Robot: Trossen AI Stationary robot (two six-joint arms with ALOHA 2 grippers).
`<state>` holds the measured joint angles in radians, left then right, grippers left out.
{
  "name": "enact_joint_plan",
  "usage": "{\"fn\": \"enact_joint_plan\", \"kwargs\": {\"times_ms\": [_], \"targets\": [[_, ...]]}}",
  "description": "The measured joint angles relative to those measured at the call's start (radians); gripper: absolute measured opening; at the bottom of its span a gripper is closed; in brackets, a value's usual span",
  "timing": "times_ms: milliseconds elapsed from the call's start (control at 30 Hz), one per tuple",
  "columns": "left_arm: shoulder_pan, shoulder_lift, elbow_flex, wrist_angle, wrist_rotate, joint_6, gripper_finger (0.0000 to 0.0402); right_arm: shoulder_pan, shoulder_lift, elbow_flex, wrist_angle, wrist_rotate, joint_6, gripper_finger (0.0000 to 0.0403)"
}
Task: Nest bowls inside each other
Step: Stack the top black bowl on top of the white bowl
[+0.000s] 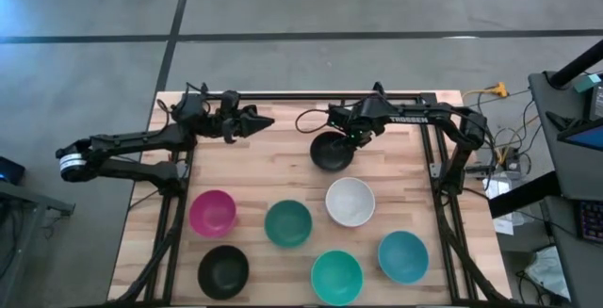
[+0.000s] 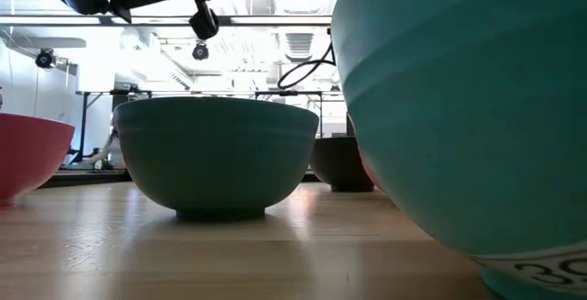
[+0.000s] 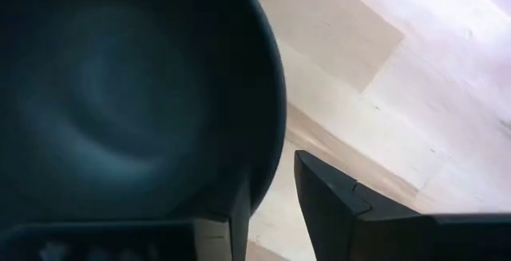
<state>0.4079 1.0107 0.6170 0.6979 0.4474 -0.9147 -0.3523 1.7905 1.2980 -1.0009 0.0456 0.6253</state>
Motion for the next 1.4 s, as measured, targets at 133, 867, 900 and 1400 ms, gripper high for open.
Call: {"fn": "enact_joint_plan", "kwargs": {"times_ms": [133,867,900,1400], "targets": [[-0.011,0.000,0.003,0.000,-0.034,-0.036,0.0038,0.001,0.000,-0.012,0.015,-0.002,-0.047,0.0084],[-0.186,0.009,0.005,-0.001,-0.221,-0.039,0.0038,-0.039,-0.096,0.042,0.003,-0.052,-0.235,0.0010],[-0.188,0.009,0.005,0.000,-0.224,-0.039,0.0038,-0.046,-0.106,0.059,-0.014,-0.052,-0.242,0.0010],[-0.188,0.008,0.009,-0.002,-0.350,0.090,0.0038,-0.082,-0.378,0.287,-0.205,-0.043,-0.297,0.0012]]}}
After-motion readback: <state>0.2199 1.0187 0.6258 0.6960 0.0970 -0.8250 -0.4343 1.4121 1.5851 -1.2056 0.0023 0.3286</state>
